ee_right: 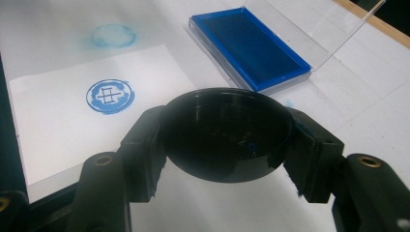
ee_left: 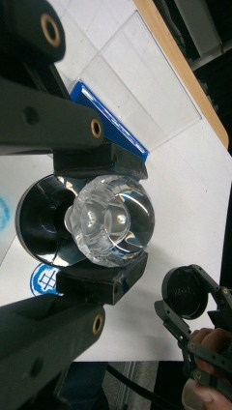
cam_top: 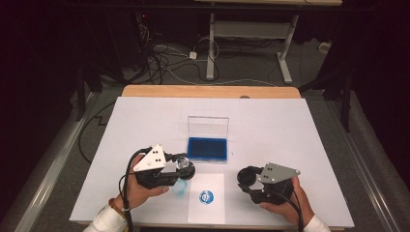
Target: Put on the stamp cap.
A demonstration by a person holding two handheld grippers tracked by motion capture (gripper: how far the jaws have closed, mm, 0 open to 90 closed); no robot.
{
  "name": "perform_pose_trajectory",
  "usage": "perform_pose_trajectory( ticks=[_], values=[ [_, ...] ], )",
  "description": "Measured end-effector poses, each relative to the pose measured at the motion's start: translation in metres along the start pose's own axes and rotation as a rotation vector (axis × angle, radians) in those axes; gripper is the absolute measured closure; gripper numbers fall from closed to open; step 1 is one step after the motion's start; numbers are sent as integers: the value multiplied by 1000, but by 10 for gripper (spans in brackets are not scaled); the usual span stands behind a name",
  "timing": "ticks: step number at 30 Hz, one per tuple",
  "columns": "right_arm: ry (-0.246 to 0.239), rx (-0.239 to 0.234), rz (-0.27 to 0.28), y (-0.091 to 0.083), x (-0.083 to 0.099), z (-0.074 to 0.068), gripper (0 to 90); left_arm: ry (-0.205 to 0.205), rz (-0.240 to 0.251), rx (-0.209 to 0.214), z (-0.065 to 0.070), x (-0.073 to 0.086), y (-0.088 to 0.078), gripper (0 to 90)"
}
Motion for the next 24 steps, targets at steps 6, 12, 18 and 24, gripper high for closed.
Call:
perform_pose_trajectory(
  ticks=[6,12,18,24],
  values=[
    [2,-3,-1,1,0,0,386,-8,13,2,-2,-3,0,542],
    [3,-14,-14,7,1,-2,386,-4,32,8,0,-11,0,542],
    [-3,-28,-13,11,1,-4,386,12,63,29,3,-25,2,542],
    [1,-31,-13,13,0,-7,386,16,72,50,5,-29,5,542]
  ],
)
Point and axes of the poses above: each handheld gripper's, and its own axes: y roughly forward along the jaws, x roughly out of its underside, z roughly to its right, the point moved 5 cm from there along y, roughly forward along the jaws, and after that the axes turned 2 degrees about -y, right-handed, at the moved point
